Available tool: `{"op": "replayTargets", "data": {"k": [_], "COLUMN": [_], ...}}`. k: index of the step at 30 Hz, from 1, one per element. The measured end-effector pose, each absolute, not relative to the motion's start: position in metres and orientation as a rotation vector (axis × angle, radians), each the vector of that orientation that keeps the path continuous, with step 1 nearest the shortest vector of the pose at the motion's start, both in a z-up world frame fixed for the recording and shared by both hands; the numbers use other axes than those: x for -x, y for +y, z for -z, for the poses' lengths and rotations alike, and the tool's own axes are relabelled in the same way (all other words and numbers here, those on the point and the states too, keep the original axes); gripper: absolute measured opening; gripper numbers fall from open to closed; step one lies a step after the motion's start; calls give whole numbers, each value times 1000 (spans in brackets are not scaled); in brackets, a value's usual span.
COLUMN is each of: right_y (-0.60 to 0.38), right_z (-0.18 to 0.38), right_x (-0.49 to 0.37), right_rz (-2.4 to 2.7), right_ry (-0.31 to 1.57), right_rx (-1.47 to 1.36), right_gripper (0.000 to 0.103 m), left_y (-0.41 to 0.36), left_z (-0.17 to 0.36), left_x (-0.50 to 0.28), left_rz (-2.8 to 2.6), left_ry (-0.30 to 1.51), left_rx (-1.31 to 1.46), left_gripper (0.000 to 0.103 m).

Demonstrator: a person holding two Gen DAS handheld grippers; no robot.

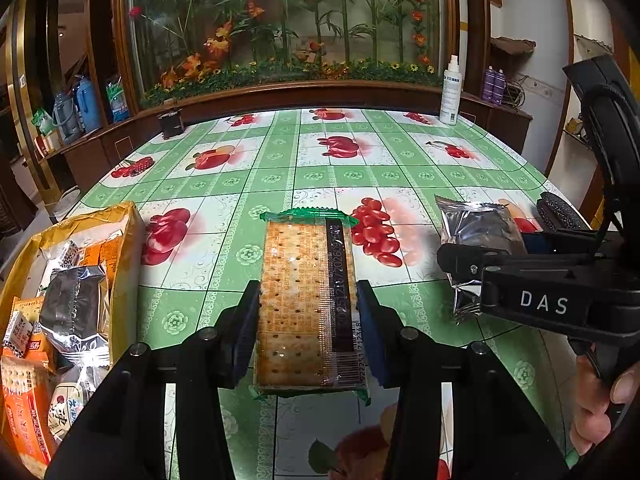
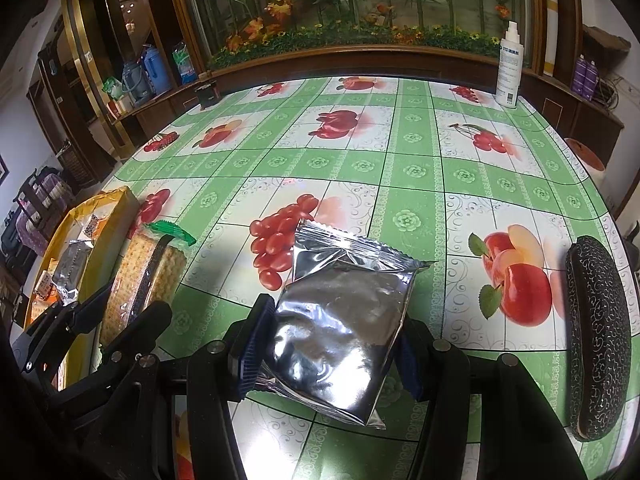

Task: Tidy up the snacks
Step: 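Lift the biscuit pack with the left gripper while the right gripper holds the foil bag, then carry the biscuit pack and foil bag over the tray with both grippers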

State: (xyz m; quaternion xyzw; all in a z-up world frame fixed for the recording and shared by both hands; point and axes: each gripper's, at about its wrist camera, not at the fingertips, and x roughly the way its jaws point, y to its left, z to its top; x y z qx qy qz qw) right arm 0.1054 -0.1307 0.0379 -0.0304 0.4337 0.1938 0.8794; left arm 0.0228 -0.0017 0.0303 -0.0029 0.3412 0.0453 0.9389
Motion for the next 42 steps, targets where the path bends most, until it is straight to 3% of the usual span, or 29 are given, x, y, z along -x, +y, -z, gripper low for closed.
{"op": "replayTargets", "data": {"k": [27,42], "right_y": [-132,-95], "right_z": [-42,-66], "right_x": [-106,-79], "right_rz": [-404,-481], "right_ry": [897,822], "right_rx": [51,-14], "right_gripper": [57,57], "left_y": [0,63], "left_z": [-36,-76], "left_x": [-20,41], "left_rz": [-107,-148], "left_ry": [669,580], "left_rx": [11,124], "left_gripper": [44,44]}}
